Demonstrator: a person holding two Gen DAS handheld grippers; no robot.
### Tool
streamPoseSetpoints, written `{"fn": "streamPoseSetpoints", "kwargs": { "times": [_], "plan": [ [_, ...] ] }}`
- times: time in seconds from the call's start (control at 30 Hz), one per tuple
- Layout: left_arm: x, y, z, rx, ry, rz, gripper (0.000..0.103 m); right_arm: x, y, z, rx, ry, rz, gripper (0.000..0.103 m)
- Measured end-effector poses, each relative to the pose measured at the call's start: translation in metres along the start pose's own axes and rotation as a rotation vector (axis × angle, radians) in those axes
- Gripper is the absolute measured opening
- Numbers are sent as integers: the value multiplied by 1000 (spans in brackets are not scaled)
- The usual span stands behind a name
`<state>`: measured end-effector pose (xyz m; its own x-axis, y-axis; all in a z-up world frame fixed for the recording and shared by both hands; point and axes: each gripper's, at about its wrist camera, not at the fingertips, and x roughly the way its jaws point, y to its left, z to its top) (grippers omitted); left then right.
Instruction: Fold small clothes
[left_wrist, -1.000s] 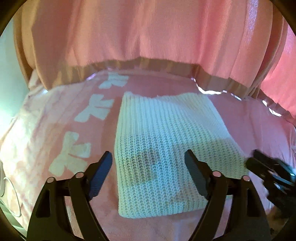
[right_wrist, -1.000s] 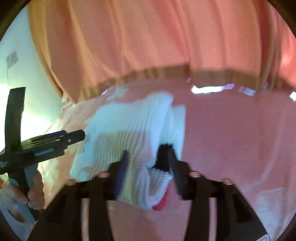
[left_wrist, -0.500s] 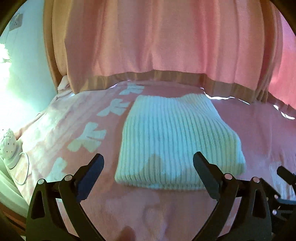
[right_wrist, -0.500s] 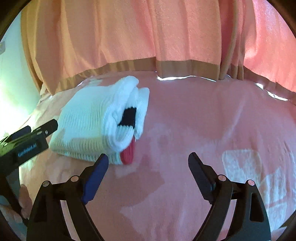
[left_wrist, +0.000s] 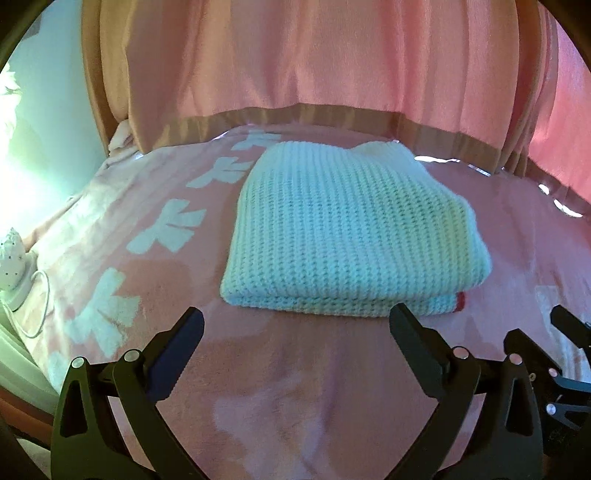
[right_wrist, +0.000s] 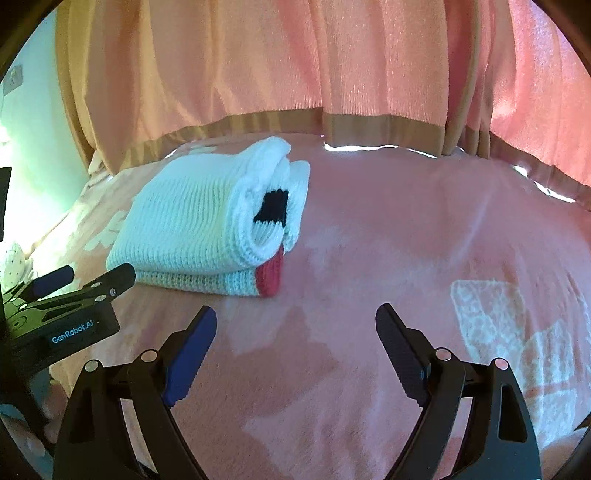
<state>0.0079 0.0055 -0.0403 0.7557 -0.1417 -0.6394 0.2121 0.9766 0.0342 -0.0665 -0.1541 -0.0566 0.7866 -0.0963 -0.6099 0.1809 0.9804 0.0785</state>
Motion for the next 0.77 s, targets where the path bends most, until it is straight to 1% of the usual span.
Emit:
{"fn": "streamPoseSetpoints", "kwargs": {
  "times": [0.23, 0.37, 0.53, 0.63, 0.77],
  "plan": [
    [7, -3, -10, 44, 24, 63, 98, 3, 6, -2, -11, -2, -9, 86],
    [10, 0, -13, 32, 45, 37, 98, 4, 9, -4, -14, -8, -19, 86],
    [8, -2, -14, 43, 35, 44, 98, 5, 13, -5, -25, -12, -29, 86],
    [6, -2, -14, 30, 22, 56, 98, 6, 13, -6, -29, -12, -34, 86],
    [5, -5, -14, 52, 14, 64, 98, 6, 15, -7, -33, -19, -38, 86]
  ]
}}
